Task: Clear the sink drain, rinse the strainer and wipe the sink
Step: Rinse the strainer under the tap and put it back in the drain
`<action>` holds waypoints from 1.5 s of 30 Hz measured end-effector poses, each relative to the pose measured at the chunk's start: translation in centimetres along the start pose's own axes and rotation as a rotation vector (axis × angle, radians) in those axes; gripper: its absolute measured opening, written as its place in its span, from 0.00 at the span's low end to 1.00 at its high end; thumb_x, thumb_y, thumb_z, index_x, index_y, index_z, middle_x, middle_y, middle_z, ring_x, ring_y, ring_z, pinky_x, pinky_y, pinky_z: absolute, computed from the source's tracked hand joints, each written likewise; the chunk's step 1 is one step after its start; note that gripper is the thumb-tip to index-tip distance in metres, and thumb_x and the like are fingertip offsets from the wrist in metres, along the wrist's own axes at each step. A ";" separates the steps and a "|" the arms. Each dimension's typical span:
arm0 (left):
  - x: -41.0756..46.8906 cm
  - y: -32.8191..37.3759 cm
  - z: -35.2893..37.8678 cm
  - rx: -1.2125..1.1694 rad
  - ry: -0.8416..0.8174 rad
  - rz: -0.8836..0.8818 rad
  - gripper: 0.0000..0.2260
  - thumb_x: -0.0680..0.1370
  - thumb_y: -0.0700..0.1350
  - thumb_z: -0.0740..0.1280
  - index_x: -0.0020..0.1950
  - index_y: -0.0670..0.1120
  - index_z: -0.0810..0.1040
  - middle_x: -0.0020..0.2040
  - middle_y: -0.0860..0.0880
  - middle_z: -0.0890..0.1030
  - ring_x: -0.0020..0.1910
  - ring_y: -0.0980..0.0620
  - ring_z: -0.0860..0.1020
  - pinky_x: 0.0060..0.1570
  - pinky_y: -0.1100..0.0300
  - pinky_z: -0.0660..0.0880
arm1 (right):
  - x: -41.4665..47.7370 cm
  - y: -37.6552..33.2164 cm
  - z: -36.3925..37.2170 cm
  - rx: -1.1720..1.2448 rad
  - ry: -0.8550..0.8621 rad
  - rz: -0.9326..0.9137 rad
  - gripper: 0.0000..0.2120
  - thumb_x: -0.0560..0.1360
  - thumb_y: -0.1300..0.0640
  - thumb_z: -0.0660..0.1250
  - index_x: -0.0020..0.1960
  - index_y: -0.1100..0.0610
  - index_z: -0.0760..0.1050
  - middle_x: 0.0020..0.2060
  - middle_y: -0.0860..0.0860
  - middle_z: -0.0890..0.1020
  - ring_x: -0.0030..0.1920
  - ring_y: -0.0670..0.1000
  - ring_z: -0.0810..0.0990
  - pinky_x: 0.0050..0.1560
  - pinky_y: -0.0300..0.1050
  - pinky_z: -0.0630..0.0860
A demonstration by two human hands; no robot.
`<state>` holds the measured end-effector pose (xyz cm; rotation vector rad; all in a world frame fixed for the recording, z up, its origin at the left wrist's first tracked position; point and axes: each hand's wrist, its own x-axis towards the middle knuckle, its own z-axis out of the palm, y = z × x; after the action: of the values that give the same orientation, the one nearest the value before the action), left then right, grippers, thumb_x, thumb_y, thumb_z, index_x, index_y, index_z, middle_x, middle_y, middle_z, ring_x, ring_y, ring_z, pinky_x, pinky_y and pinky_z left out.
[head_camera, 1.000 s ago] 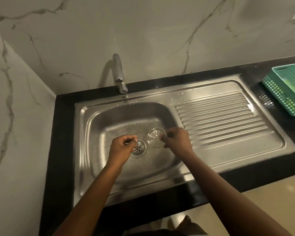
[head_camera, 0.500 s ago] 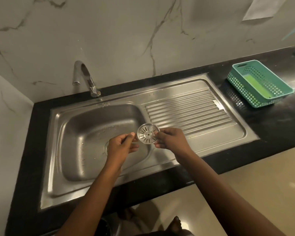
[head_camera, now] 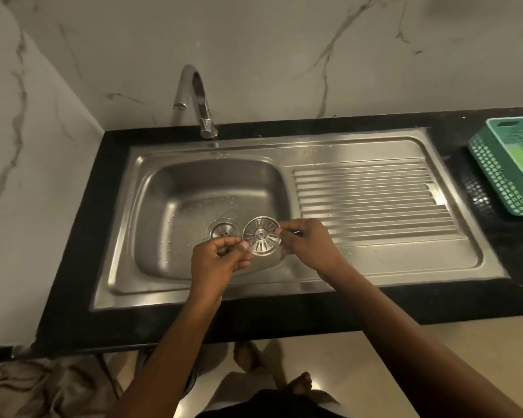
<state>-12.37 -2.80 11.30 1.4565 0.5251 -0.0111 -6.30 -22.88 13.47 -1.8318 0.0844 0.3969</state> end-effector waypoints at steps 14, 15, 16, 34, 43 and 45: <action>11.2 -2.6 -6.3 0.283 0.135 -0.124 0.07 0.75 0.34 0.76 0.40 0.44 0.86 0.31 0.44 0.86 0.33 0.43 0.88 0.34 0.56 0.85 | 10.3 1.0 8.3 -0.210 -0.063 0.106 0.07 0.74 0.67 0.74 0.41 0.57 0.85 0.35 0.54 0.88 0.34 0.52 0.88 0.43 0.49 0.88; 11.9 -2.8 -6.4 0.308 0.134 -0.140 0.07 0.74 0.34 0.76 0.39 0.44 0.85 0.31 0.44 0.86 0.32 0.44 0.87 0.33 0.56 0.84 | 10.9 1.3 8.8 -0.216 -0.066 0.122 0.10 0.74 0.68 0.74 0.40 0.55 0.85 0.34 0.54 0.87 0.34 0.51 0.87 0.43 0.49 0.88; 12.7 -3.0 -6.4 0.338 0.133 -0.161 0.07 0.74 0.34 0.76 0.38 0.43 0.85 0.30 0.44 0.86 0.31 0.44 0.87 0.33 0.57 0.84 | 11.6 1.6 9.2 -0.222 -0.072 0.142 0.10 0.74 0.68 0.73 0.39 0.55 0.85 0.33 0.54 0.87 0.33 0.51 0.87 0.43 0.49 0.87; 20.2 -10.5 -6.8 0.546 0.183 -0.372 0.10 0.75 0.32 0.75 0.37 0.43 0.85 0.37 0.39 0.87 0.35 0.42 0.88 0.42 0.45 0.87 | 19.0 8.9 14.2 -0.453 -0.091 0.303 0.13 0.73 0.67 0.74 0.38 0.49 0.82 0.33 0.46 0.83 0.36 0.49 0.84 0.37 0.37 0.80; 21.8 -11.3 -6.4 0.578 0.235 -0.424 0.06 0.75 0.34 0.76 0.39 0.42 0.85 0.38 0.39 0.87 0.36 0.42 0.88 0.44 0.44 0.87 | 20.4 10.1 15.6 -0.362 -0.022 0.357 0.07 0.74 0.65 0.74 0.46 0.54 0.87 0.42 0.51 0.88 0.44 0.52 0.87 0.49 0.45 0.86; 22.2 -11.4 -6.3 0.597 0.237 -0.426 0.04 0.75 0.35 0.76 0.41 0.40 0.86 0.38 0.39 0.87 0.36 0.42 0.88 0.43 0.45 0.87 | 20.7 10.1 15.8 -0.352 -0.018 0.361 0.08 0.74 0.67 0.74 0.46 0.55 0.88 0.41 0.52 0.87 0.45 0.53 0.87 0.53 0.47 0.85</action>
<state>1.61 8.33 -7.16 1.9077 1.0855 -0.3627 6.96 -7.99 -6.12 -2.1640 0.3549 0.7176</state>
